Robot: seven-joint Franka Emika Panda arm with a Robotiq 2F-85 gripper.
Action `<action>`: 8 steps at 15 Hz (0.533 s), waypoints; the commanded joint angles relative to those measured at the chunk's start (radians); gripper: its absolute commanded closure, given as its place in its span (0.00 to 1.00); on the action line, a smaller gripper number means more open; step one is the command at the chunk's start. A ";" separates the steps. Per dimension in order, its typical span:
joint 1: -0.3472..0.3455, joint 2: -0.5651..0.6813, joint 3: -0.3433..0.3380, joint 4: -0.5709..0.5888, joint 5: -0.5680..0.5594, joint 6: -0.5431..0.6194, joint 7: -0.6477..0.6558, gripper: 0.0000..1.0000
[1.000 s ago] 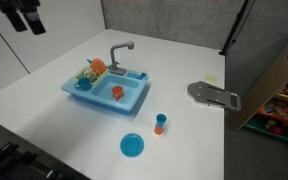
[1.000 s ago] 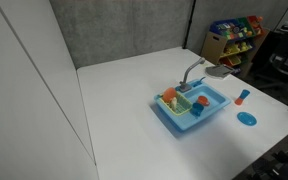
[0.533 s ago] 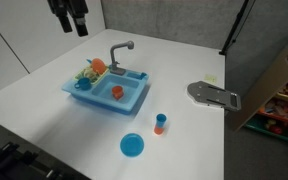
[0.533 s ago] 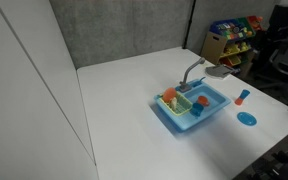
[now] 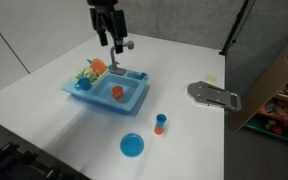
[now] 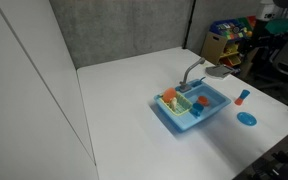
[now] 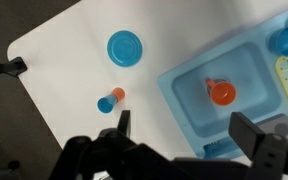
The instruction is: Place the blue cup on the blue plate
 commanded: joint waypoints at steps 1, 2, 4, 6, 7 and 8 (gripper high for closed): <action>-0.020 0.092 -0.042 0.062 0.077 0.040 -0.058 0.00; -0.024 0.113 -0.051 0.068 0.097 0.053 -0.073 0.00; -0.035 0.162 -0.069 0.090 0.122 0.071 -0.085 0.00; -0.043 0.206 -0.083 0.110 0.134 0.088 -0.084 0.00; -0.041 0.229 -0.093 0.122 0.121 0.096 -0.064 0.00; -0.041 0.248 -0.102 0.134 0.112 0.102 -0.056 0.00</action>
